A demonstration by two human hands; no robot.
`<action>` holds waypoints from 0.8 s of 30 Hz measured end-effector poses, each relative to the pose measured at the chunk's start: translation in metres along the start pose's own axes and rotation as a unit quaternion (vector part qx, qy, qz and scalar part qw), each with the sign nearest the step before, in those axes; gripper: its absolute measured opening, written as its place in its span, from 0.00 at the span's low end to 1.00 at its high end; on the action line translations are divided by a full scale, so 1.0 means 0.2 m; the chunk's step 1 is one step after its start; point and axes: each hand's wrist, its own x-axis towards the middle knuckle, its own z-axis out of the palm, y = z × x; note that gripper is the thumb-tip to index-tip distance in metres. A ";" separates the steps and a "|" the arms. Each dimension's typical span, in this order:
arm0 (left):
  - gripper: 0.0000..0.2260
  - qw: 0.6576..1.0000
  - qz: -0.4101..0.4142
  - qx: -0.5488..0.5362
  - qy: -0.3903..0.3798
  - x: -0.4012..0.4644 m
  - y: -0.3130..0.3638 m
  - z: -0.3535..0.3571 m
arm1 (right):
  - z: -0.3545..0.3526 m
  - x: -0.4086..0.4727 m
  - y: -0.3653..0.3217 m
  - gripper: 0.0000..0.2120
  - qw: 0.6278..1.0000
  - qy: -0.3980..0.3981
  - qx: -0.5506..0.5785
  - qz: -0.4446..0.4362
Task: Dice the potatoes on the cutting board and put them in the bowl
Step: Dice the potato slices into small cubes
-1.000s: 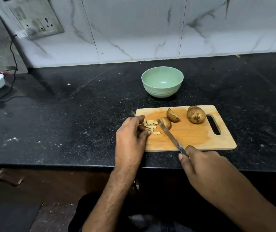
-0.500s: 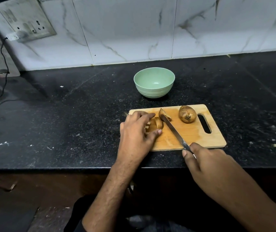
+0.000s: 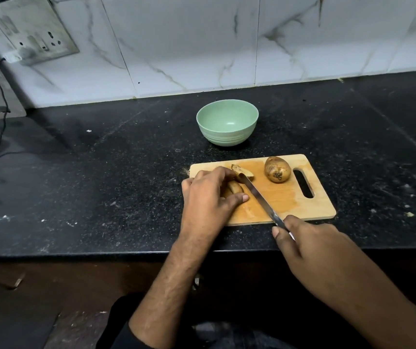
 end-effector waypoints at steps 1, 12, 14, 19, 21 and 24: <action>0.20 1.000 0.002 0.003 0.011 -0.01 0.00 0.01 | 0.00 0.00 -0.01 0.13 1.000 -0.003 0.003 0.000; 0.16 0.999 -0.015 -0.022 -0.018 -0.03 -0.04 -0.02 | 0.00 -0.01 -0.01 0.13 1.000 -0.019 -0.005 -0.012; 0.16 0.999 -0.018 -0.018 -0.030 -0.03 -0.04 -0.03 | -0.01 -0.01 0.00 0.13 1.000 -0.021 -0.005 -0.015; 0.15 0.998 -0.023 -0.008 -0.054 -0.03 -0.04 -0.04 | -0.01 -0.03 0.01 0.15 1.000 -0.022 0.004 -0.021; 0.15 0.998 -0.027 -0.017 -0.058 -0.03 -0.04 -0.04 | -0.02 -0.04 0.00 0.15 0.999 -0.026 0.006 -0.018; 0.18 0.999 -0.028 -0.014 -0.042 -0.04 -0.03 -0.04 | -0.03 -0.06 -0.02 0.15 0.999 -0.043 0.002 -0.012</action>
